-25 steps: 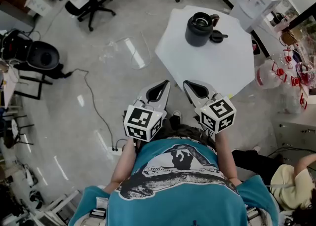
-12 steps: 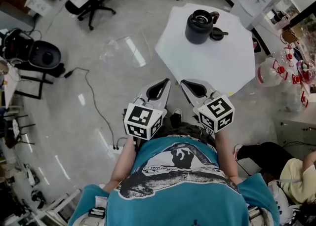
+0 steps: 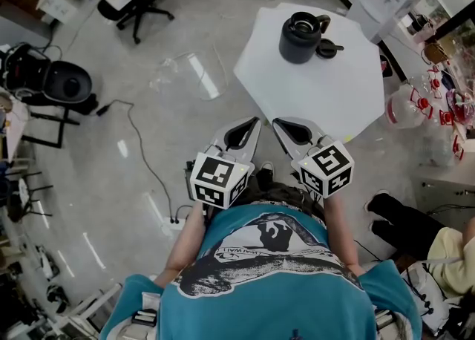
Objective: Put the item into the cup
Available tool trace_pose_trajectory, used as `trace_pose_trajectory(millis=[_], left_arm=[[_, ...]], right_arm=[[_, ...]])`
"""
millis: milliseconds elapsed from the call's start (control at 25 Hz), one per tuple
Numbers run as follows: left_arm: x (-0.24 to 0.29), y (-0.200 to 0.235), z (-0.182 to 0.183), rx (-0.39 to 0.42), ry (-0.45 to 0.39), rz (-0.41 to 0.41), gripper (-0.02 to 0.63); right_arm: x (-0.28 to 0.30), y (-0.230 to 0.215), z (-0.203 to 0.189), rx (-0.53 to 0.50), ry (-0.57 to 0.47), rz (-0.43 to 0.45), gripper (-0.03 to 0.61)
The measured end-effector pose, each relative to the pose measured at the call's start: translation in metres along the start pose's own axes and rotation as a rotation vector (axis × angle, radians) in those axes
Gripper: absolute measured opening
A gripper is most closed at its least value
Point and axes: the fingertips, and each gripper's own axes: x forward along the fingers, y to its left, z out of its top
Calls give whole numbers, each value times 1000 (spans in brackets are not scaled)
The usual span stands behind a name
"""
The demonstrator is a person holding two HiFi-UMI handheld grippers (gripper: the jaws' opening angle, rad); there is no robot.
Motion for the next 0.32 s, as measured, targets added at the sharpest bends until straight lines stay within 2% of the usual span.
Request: trace_pose_trajectory(millis=[320], left_arm=[[-3,-1,-6,6,7,-3,20]], right_arm=[[1,4,-3,6,-6,4,2]])
